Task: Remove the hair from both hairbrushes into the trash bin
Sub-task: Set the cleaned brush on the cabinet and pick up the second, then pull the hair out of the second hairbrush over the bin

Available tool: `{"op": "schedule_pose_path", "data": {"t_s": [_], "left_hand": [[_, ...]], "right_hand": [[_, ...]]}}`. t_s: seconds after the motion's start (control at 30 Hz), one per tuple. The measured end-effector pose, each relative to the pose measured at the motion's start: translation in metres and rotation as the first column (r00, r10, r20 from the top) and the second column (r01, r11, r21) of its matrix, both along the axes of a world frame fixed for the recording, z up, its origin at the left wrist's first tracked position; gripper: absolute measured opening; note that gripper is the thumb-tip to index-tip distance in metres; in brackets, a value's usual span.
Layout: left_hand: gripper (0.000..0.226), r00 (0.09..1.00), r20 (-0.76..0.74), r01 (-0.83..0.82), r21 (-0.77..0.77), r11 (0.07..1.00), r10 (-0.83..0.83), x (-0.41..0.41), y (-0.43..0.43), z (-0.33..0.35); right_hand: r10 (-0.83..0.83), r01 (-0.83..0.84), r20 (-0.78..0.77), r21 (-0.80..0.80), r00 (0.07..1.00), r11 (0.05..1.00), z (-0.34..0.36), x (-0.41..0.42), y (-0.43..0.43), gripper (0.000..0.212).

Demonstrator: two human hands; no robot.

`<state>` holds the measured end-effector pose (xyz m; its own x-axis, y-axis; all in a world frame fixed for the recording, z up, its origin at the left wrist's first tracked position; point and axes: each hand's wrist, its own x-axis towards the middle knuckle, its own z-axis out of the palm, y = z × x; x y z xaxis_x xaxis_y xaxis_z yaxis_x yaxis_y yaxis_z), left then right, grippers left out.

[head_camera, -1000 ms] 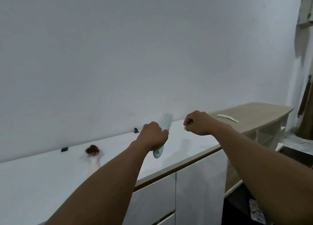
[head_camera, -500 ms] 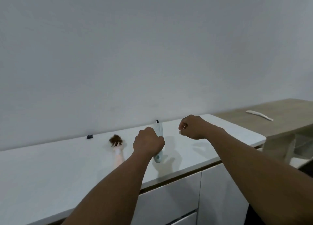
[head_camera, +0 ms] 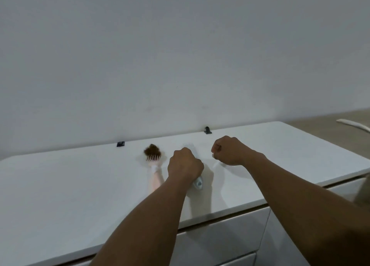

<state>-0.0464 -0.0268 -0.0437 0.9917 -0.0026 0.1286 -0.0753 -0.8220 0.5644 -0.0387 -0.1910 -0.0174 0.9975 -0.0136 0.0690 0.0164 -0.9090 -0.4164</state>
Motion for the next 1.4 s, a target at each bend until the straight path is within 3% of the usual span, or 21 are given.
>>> {"op": "schedule_pose_path", "data": {"t_s": [0.17, 0.57, 0.87, 0.97, 1.07, 1.2, 1.4], "left_hand": [[0.015, 0.999, 0.0, 0.042, 0.036, 0.998, -0.042, 0.017, -0.002, -0.005], [0.028, 0.999, 0.02, 0.039, 0.052, 0.998, -0.04, 0.013, 0.002, 0.009], [0.014, 0.99, 0.137, -0.077, 0.229, 0.97, 0.046, -0.019, 0.046, 0.035], [0.014, 0.99, 0.115, -0.104, 0.252, 0.962, 0.077, -0.027, 0.067, 0.03], [0.036, 0.994, 0.044, -0.11, 0.263, 0.958, 0.102, -0.03, 0.086, 0.019], [0.021, 0.991, -0.042, -0.107, 0.283, 0.953, 0.124, -0.03, 0.098, 0.003], [0.014, 0.995, -0.02, -0.092, 0.209, 0.974, 0.098, -0.021, 0.103, -0.003]], "right_hand": [[0.02, -0.02, 0.034, -0.001, 0.999, 1.0, -0.008, 0.022, 0.004, 0.024], [0.034, -0.034, 0.031, 0.01, 0.999, 0.999, -0.003, 0.02, 0.008, 0.023], [0.037, -0.032, 0.087, -0.056, 0.996, 0.998, 0.036, -0.014, 0.018, 0.02], [0.035, -0.032, 0.08, -0.033, 0.996, 0.999, 0.037, -0.02, 0.03, 0.015], [0.067, -0.063, 0.066, -0.051, 0.996, 0.997, 0.033, -0.019, 0.047, 0.009], [0.088, -0.086, 0.038, -0.049, 0.995, 0.995, 0.026, -0.016, 0.066, 0.021], [0.091, -0.09, 0.021, -0.018, 0.996, 0.996, 0.013, -0.005, 0.074, 0.02]]}}
